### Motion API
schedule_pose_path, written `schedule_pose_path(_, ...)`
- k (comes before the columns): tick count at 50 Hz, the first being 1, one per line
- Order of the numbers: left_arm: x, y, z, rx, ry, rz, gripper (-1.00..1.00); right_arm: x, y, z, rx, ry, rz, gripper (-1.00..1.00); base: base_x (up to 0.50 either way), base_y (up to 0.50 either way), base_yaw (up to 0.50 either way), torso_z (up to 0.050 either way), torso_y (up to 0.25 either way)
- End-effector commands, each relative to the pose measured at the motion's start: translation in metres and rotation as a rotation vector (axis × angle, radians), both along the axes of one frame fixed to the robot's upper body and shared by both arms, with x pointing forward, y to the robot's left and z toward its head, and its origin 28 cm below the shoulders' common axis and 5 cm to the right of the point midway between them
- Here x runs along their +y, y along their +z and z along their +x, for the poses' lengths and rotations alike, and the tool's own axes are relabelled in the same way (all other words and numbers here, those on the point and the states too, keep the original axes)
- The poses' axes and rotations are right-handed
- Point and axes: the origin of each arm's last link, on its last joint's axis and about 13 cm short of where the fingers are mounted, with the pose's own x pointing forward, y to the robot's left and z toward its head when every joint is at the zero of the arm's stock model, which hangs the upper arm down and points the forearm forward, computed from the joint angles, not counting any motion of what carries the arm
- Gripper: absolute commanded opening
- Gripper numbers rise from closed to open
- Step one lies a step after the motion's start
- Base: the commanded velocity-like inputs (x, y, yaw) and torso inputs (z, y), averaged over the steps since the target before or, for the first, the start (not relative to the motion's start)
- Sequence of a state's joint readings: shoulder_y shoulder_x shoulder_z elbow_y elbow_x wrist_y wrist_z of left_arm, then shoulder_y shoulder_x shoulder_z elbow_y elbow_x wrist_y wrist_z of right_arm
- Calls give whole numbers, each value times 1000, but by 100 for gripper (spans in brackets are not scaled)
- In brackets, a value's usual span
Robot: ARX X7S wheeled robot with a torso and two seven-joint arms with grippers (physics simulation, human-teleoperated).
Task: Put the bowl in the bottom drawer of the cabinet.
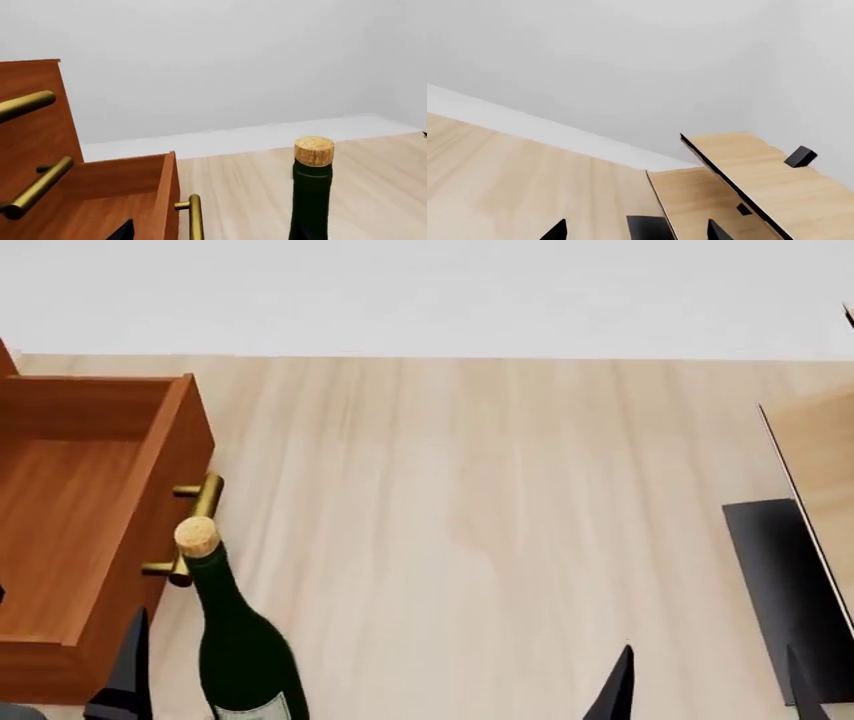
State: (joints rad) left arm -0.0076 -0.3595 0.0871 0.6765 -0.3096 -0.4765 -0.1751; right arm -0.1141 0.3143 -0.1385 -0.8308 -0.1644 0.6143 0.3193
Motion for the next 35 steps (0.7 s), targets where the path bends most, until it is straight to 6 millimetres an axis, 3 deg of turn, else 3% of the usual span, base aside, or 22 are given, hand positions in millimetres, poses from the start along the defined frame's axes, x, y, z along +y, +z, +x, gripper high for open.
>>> schedule_pose_path(1,1,2,0,-20,9,-7,100,1,0,1,0,-1,0,100,0,0,0,0,-250)
schedule_pose_path(12,-1,2,-2,-23,12,-19,100,0,1,0,-3,0,-4,100,0,0,0,0,-247)
schedule_pose_path(25,-1,1,-9,41,0,-23,100,-2,0,-1,0,-7,-7,100,0,0,0,0,0)
schedule_pose_path(35,4,8,-32,118,-14,55,100,-1,-2,-1,-9,-8,-8,100,0,0,0,0,0)
